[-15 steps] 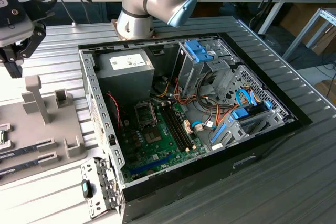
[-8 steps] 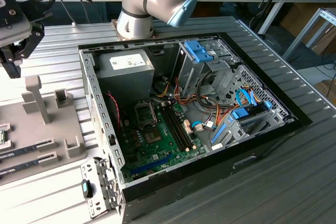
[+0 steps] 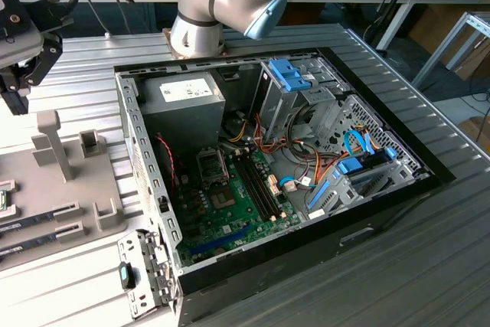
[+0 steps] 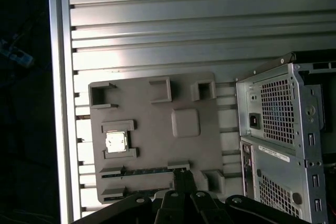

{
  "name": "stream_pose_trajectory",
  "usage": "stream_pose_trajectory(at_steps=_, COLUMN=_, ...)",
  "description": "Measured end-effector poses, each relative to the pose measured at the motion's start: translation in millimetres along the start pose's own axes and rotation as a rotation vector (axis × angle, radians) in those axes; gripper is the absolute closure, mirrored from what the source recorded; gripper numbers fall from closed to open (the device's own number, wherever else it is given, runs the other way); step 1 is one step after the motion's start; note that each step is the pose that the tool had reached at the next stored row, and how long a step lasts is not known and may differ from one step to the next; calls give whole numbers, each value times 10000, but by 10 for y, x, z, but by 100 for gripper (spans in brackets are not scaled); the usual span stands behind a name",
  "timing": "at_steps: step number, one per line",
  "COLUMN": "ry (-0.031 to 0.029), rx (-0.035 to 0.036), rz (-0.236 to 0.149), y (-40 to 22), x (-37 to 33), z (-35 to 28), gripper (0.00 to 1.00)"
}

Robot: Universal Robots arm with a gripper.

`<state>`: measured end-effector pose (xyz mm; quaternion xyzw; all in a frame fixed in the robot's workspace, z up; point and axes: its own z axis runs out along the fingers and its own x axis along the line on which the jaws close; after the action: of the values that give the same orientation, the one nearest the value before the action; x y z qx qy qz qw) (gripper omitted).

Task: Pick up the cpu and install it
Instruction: 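Reach for the cpu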

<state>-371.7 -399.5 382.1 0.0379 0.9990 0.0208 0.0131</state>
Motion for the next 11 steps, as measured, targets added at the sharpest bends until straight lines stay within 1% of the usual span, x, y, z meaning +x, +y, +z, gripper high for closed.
stream_pose_trajectory(at_steps=11, ry=0, rx=0, rz=0, y=-3, x=32, z=4, gripper=89)
